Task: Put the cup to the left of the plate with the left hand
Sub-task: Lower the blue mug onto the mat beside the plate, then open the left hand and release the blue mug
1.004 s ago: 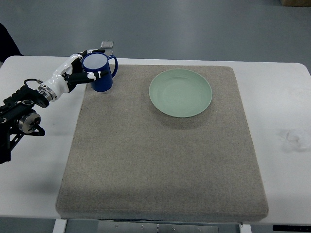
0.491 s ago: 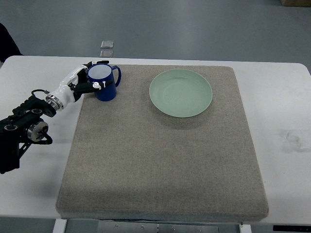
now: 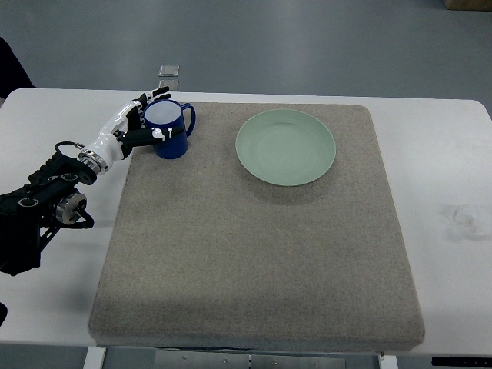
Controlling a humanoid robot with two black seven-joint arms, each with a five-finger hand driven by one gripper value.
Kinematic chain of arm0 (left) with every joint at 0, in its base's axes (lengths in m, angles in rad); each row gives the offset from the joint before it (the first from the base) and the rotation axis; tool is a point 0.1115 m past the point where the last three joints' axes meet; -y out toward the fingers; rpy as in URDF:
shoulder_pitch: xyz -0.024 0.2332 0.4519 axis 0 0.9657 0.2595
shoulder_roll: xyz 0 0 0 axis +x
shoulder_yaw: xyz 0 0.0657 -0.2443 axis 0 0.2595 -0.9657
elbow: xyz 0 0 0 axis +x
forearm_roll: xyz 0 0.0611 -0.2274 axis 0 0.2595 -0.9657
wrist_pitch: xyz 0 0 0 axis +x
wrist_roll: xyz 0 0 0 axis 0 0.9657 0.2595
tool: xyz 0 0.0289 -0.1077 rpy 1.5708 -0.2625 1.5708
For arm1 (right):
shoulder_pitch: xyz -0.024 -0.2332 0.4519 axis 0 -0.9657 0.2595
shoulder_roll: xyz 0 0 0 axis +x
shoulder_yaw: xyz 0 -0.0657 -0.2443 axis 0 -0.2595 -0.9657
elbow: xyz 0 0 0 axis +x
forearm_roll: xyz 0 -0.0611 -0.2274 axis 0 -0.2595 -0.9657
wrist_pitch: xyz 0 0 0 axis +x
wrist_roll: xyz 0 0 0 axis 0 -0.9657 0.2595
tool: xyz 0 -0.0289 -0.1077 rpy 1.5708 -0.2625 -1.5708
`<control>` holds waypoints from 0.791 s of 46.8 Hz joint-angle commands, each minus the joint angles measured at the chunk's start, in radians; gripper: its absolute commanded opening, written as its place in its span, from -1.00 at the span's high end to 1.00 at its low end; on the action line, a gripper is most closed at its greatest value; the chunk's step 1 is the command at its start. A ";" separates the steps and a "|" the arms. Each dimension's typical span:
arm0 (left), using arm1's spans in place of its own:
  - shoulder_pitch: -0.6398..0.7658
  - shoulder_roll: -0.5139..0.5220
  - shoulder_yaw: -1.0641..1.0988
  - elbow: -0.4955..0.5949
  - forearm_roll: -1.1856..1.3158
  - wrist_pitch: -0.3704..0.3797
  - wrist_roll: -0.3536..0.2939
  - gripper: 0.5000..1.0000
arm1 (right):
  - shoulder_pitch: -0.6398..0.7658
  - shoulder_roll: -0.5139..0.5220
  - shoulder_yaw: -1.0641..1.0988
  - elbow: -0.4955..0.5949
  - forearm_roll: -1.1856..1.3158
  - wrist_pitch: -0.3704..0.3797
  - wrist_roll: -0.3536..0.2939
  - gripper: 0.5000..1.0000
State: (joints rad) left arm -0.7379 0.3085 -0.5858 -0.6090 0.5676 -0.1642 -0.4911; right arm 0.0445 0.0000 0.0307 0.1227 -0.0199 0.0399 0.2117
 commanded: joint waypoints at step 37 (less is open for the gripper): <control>0.003 0.018 -0.017 -0.087 -0.009 -0.006 0.000 -0.99 | 0.000 0.000 0.000 0.000 0.000 0.000 0.000 -0.73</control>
State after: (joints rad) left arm -0.7349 0.3230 -0.6028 -0.6965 0.5587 -0.1703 -0.4908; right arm 0.0445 0.0000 0.0307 0.1227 -0.0199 0.0399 0.2117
